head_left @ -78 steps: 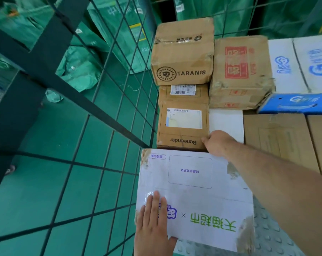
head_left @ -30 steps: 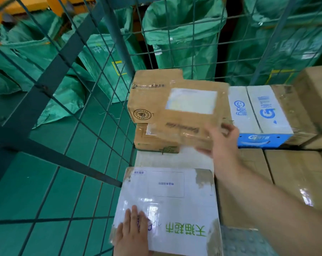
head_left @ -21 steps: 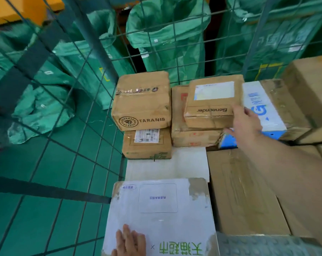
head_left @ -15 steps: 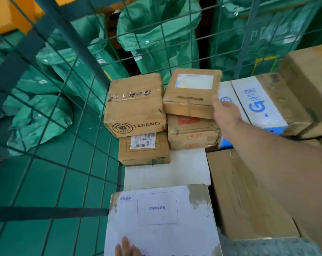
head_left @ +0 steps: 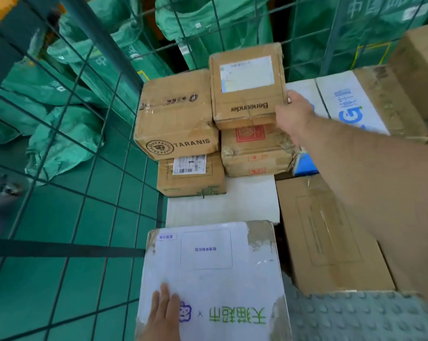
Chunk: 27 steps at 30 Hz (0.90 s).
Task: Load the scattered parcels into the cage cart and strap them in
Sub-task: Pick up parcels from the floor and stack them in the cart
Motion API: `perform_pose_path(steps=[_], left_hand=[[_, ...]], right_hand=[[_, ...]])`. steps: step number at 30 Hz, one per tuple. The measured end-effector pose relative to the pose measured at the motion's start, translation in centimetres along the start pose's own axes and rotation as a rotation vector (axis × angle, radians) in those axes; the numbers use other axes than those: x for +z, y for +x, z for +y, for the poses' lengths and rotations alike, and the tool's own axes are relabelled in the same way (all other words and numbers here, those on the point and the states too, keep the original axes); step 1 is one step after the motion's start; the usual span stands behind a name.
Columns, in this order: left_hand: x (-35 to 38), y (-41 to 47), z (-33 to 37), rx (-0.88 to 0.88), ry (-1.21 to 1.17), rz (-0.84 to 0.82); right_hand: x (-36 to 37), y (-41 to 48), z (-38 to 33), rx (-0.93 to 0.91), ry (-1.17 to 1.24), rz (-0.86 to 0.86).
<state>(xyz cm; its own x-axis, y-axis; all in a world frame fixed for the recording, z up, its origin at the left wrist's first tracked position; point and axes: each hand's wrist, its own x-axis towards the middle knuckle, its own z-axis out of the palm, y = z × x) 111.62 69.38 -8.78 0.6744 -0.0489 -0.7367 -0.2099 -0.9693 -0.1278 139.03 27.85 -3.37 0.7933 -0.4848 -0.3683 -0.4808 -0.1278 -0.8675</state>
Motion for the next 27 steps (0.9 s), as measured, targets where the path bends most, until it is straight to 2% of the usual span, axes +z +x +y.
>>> perform_pose_path(steps=[1,2,4,5,8,10,13,15,16,18,21,24,27], left_hand=[[-1.4,0.1,0.9,-0.031,-0.072,0.053],[-2.6,-0.2,1.8,-0.071,-0.132,-0.070],[-2.5,-0.9,1.7,-0.108,-0.228,-0.116],[-2.0,-1.1,1.6,-0.119,-0.238,-0.087],[-1.5,-2.0,2.3,-0.139,-0.210,0.010],[-1.7,-2.7,2.8,-0.150,-0.159,0.067],[-2.4,-3.3,4.0,-0.176,-0.112,0.069],[-3.0,-3.7,5.0,-0.195,-0.097,0.007],[-3.3,-4.6,5.8,-0.179,-0.119,-0.032],[-3.0,-6.2,8.1,-0.111,-0.235,-0.010],[-2.3,-9.2,12.8,0.029,-0.518,0.186],[-0.8,-12.7,18.5,0.145,-0.649,0.264],[1.0,-15.9,24.3,0.365,-0.634,0.168]], right_hand=[[0.0,0.4,-0.3,0.004,0.001,0.000],[0.1,0.5,-0.5,0.006,0.015,0.009],[0.4,1.1,-0.7,0.036,0.037,0.016],[0.4,0.5,-0.7,0.029,0.043,-0.002],[-0.1,-0.8,0.8,0.043,0.012,-0.071],[-0.8,-2.7,2.3,0.053,-0.130,-0.057],[-2.4,-8.9,5.9,-0.007,-0.246,-0.059],[-3.5,-14.5,9.2,-0.097,-0.286,-0.207],[-4.3,-17.2,10.9,-0.145,-0.302,-0.308],[-6.6,-22.8,14.6,-0.169,-0.310,-0.433],[-11.7,-32.0,18.0,-0.087,-0.275,-0.479],[-16.3,-38.3,21.7,0.043,-0.269,-0.413],[-20.7,-42.9,25.1,0.140,-0.294,-0.227]])
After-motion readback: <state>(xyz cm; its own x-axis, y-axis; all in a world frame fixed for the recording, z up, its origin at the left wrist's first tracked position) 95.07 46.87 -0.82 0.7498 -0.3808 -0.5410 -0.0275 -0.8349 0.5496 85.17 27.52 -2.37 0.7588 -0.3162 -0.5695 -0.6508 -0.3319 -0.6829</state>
